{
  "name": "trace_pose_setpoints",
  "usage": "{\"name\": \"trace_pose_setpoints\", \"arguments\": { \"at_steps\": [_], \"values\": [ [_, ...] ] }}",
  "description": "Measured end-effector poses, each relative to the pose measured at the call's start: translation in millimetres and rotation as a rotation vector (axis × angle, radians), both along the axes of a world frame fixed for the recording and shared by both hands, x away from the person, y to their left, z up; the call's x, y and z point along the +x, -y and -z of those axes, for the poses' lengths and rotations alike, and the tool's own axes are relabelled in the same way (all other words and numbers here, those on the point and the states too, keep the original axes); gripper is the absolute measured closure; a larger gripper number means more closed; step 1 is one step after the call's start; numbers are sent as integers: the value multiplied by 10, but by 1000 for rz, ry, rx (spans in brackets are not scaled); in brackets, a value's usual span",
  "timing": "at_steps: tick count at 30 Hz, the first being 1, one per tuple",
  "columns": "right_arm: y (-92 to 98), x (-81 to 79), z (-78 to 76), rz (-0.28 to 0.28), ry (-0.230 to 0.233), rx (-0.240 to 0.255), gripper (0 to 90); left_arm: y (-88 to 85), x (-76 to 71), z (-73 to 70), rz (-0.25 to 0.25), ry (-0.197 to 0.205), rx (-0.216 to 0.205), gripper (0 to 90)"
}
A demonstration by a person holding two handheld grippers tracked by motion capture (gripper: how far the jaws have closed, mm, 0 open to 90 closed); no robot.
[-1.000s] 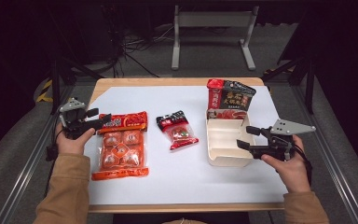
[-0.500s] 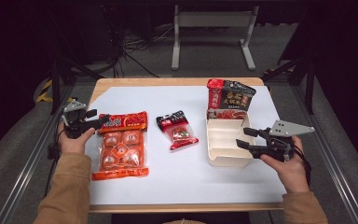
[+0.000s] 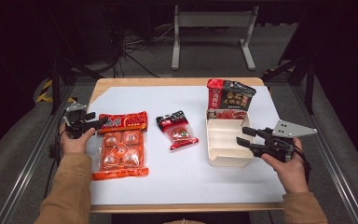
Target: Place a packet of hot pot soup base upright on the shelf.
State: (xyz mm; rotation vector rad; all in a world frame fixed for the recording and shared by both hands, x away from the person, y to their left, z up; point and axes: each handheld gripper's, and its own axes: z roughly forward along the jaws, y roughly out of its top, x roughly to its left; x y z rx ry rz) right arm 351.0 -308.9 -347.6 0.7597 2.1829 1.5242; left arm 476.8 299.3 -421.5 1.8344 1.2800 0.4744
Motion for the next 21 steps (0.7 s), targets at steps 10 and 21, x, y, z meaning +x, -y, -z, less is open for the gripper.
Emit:
{"name": "trace_pose_setpoints", "arguments": {
  "at_steps": [10, 21],
  "values": [
    [-42, -10, -2, -24, -63, 3, 484, -10, 111, 160, 1, -89, -7, 308],
    [-61, -5, 19, -29, -77, -12, 476, -47, 174, 263, -37, -164, -27, 294]
  ]
}}
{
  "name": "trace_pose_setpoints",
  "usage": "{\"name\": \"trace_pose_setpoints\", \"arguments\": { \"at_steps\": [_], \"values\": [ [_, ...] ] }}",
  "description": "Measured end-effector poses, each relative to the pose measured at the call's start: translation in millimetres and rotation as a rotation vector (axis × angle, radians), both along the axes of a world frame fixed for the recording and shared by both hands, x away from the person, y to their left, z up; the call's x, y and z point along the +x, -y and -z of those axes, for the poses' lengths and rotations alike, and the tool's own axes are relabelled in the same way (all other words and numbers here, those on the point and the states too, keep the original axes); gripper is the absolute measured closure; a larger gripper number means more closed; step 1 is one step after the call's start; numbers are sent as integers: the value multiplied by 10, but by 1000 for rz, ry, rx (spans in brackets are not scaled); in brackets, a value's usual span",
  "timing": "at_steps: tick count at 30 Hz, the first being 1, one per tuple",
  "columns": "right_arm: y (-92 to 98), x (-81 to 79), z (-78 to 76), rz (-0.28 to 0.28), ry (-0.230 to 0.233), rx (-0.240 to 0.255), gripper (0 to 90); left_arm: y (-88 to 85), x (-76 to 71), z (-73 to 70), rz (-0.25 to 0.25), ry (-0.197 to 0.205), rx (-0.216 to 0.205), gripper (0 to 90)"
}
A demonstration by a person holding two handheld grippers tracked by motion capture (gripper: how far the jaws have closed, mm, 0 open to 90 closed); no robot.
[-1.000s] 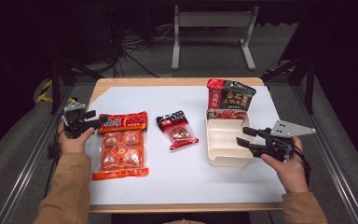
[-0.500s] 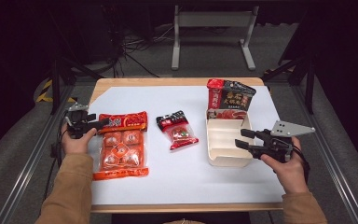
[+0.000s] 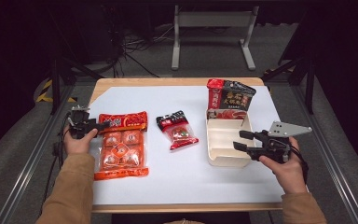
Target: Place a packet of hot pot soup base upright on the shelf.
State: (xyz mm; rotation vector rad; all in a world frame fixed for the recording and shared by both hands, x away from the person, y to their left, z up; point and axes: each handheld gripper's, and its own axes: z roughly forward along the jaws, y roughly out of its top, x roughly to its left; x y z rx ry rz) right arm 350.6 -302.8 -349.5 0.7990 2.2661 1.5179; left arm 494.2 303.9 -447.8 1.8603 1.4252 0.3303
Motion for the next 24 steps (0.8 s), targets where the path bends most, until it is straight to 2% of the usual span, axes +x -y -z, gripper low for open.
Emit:
{"name": "trace_pose_setpoints", "arguments": {
  "at_steps": [4, 6, 8, 9, 14, 17, 24],
  "values": [
    [-7, 6, 8, -1, -4, -2, 475, -7, 25, 24, 15, -1, -4, 290],
    [-13, 13, 18, -2, -7, -2, 474, -9, 35, 40, 20, -4, -25, 300],
    [-17, 19, 24, -2, -9, -2, 474, -6, 40, 46, 27, -5, -37, 351],
    [-30, 24, 34, -5, -13, -6, 472, -8, 46, 51, 55, -7, -63, 389],
    [-44, 21, 31, -10, -12, -4, 468, 14, 50, 65, 67, -7, -65, 446],
    [-40, 21, 31, -10, -12, -2, 466, 3, 46, 65, 80, -16, -82, 503],
    [-42, 17, 29, -15, -11, -5, 466, 65, 26, 38, 92, 4, -25, 588]
  ]
}}
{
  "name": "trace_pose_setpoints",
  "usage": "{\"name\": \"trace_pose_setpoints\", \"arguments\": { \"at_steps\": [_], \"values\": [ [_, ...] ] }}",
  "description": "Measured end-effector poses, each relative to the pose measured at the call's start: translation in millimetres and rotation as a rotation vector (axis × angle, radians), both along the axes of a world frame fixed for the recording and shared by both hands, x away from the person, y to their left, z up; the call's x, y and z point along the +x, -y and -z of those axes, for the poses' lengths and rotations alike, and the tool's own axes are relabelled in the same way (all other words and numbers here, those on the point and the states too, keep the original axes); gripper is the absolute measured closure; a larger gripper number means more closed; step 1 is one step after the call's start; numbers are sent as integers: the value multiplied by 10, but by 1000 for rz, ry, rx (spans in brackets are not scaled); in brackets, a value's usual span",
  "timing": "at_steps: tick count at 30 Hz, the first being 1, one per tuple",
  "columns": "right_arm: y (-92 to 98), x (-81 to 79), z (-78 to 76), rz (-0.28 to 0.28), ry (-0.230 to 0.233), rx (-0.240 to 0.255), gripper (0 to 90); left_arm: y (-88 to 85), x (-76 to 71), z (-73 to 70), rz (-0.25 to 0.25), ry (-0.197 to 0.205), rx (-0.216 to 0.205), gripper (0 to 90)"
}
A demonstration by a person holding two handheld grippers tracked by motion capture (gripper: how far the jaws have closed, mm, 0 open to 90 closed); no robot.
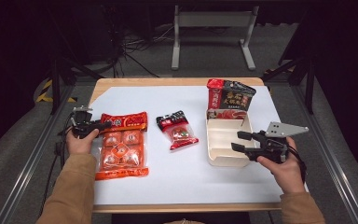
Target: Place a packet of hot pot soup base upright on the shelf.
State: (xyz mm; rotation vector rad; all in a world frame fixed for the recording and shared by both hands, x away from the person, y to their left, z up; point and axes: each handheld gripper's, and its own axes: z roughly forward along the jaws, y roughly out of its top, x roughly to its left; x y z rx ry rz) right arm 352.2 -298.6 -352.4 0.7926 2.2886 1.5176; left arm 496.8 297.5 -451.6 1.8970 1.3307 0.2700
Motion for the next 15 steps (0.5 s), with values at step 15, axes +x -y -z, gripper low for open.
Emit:
{"name": "trace_pose_setpoints", "arguments": {
  "at_steps": [15],
  "values": [
    [-9, -5, 9, -3, -5, -9, 466, 17, -58, -19, -35, 67, 73, 884]
  ]
}}
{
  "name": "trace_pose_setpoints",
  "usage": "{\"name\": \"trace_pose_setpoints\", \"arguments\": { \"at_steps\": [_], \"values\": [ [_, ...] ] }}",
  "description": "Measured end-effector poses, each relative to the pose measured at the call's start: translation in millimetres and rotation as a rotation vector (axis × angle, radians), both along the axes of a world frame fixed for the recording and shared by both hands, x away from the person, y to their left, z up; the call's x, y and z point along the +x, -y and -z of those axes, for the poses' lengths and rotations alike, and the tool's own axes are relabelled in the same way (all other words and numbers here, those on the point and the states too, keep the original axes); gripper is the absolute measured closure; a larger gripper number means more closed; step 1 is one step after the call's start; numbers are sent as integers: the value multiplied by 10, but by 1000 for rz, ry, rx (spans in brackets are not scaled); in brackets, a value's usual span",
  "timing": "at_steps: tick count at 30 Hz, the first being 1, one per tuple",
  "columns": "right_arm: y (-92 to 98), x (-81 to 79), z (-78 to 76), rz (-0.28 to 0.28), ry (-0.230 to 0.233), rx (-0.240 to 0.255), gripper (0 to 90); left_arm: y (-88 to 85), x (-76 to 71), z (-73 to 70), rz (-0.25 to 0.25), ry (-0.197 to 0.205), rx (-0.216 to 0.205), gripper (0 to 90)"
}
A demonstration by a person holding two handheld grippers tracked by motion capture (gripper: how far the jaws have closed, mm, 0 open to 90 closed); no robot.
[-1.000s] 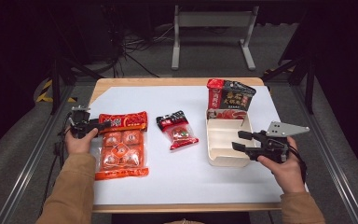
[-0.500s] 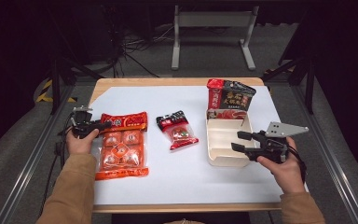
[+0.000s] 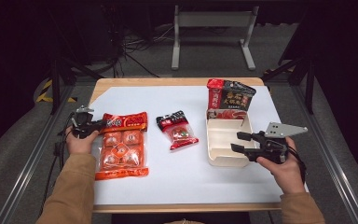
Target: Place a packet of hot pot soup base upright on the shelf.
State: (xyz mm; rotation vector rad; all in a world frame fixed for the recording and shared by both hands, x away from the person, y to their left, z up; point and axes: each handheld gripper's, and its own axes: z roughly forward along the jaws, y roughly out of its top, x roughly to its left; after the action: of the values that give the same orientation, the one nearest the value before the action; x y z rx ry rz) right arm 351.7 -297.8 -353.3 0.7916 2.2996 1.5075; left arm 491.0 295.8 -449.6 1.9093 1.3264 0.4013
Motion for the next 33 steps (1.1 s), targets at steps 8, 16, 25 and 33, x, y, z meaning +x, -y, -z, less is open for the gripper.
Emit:
{"name": "trace_pose_setpoints", "arguments": {
  "at_steps": [8, 16, 25, 33],
  "values": [
    [13, -4, -4, 0, 1, 5, 466, -8, -55, -48, 0, 31, -9, 900],
    [8, -11, -13, -5, -6, 14, 475, -27, -133, -186, -8, 63, -42, 900],
    [-35, 4, -33, -17, -6, 22, 480, -71, -306, -459, 4, 131, -96, 900],
    [-107, 36, -187, -38, 15, 34, 512, -64, -454, -684, 23, 172, -104, 900]
  ]
}}
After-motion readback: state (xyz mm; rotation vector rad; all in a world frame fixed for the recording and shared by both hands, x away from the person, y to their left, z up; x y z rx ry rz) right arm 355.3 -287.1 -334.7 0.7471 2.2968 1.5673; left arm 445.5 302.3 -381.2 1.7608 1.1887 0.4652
